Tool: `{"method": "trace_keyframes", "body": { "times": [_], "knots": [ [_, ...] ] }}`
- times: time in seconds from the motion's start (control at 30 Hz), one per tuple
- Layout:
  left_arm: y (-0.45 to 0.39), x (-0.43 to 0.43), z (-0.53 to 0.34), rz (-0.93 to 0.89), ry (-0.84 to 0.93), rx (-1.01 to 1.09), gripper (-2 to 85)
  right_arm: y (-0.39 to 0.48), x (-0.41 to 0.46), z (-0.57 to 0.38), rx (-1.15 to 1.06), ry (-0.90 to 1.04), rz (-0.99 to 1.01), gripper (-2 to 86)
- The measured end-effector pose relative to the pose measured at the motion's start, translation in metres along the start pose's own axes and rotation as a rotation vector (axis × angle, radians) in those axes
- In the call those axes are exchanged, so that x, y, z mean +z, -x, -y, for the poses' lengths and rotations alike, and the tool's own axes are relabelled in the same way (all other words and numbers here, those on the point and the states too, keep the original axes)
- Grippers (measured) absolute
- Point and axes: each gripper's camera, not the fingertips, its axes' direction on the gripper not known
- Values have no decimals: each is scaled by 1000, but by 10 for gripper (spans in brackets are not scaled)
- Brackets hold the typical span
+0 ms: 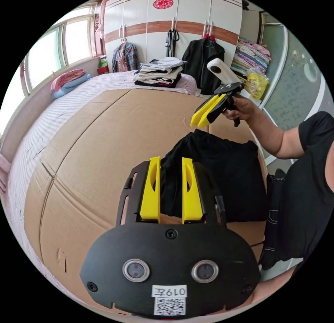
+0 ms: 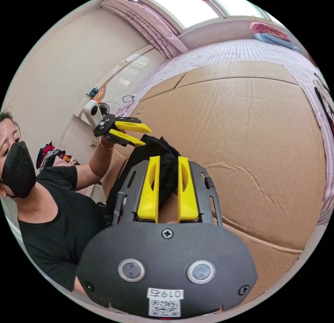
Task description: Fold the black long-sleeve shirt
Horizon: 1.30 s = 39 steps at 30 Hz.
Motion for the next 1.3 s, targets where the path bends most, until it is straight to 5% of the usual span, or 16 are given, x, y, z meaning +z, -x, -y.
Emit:
{"method": "trace_keyframes", "body": {
  "times": [0.43,0.8,1.3],
  "knots": [
    [89,7,4,-147,-69,55,75,-6,58,-32,45,9,0,101],
    [143,2,-11,-242,-118,45,81,27,84,-60,-48,-18,-46,18],
    [195,23,6,-313,14,0,24,33,99,-102,-50,-45,-51,9]
  ]
}}
